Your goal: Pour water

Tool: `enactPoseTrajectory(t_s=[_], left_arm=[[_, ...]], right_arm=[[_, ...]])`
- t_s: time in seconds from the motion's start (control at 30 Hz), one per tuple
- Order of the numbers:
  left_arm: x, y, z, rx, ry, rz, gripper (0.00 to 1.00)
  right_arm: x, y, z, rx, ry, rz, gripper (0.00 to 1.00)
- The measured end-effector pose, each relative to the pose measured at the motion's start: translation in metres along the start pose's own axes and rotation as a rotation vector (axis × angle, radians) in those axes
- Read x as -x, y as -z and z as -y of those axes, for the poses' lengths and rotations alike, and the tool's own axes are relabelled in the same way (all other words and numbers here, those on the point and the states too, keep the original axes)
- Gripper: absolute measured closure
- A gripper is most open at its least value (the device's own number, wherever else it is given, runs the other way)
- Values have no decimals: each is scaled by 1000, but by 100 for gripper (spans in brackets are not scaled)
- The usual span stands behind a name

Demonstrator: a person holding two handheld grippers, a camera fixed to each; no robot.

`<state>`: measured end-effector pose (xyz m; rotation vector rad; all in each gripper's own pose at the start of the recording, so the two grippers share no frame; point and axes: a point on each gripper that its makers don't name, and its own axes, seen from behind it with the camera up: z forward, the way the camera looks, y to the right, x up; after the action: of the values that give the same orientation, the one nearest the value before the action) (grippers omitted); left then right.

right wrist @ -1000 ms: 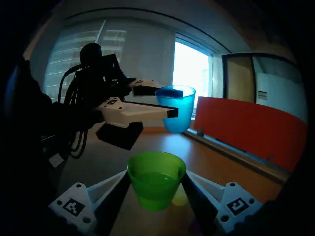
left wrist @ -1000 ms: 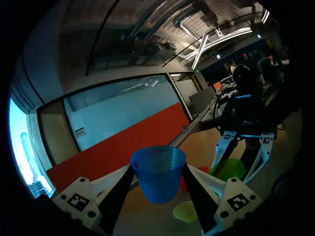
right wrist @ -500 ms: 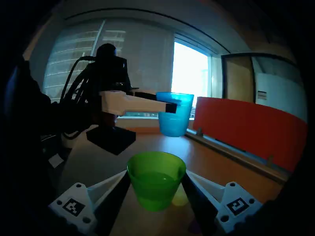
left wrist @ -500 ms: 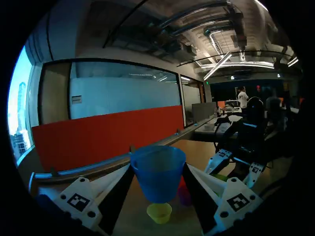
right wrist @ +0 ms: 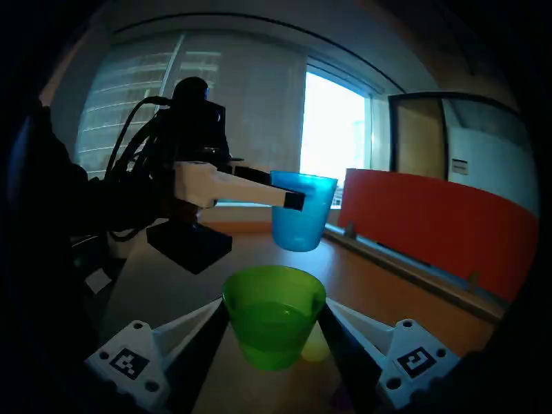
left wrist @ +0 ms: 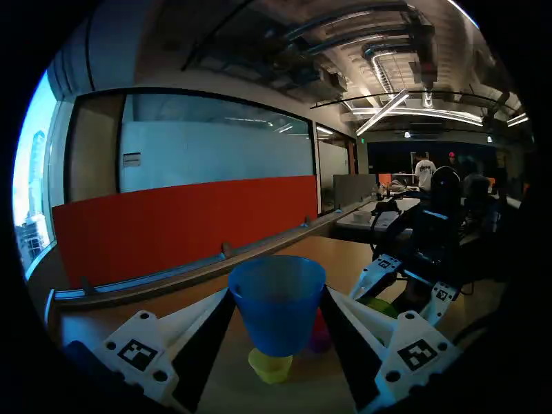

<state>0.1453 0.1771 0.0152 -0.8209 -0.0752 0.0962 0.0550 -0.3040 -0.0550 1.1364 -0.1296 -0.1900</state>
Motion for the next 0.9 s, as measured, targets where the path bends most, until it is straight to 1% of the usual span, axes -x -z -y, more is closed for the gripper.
enactPoseTrajectory(t_s=[0.17, 0.3, 0.4, 0.5, 0.67, 0.9], left_arm=[[8, 3, 1, 0, 1, 22, 16], [20, 6, 1, 4, -1, 56, 15], [29, 8, 1, 4, -2, 84, 15], [35, 9, 2, 3, -8, 99, 15], [43, 11, 1, 9, -14, 125, 15], [61, 12, -2, 15, -32, 175, 15]], right_arm=[[5, 1, -1, -3, -16, 15, 11], [7, 1, -1, -4, -26, 28, 11], [9, 1, 0, -7, -28, 37, 11], [10, 2, 1, -9, -31, 47, 11], [14, 3, 1, -15, -35, 69, 11], [18, 5, 2, -28, -31, 93, 11]])
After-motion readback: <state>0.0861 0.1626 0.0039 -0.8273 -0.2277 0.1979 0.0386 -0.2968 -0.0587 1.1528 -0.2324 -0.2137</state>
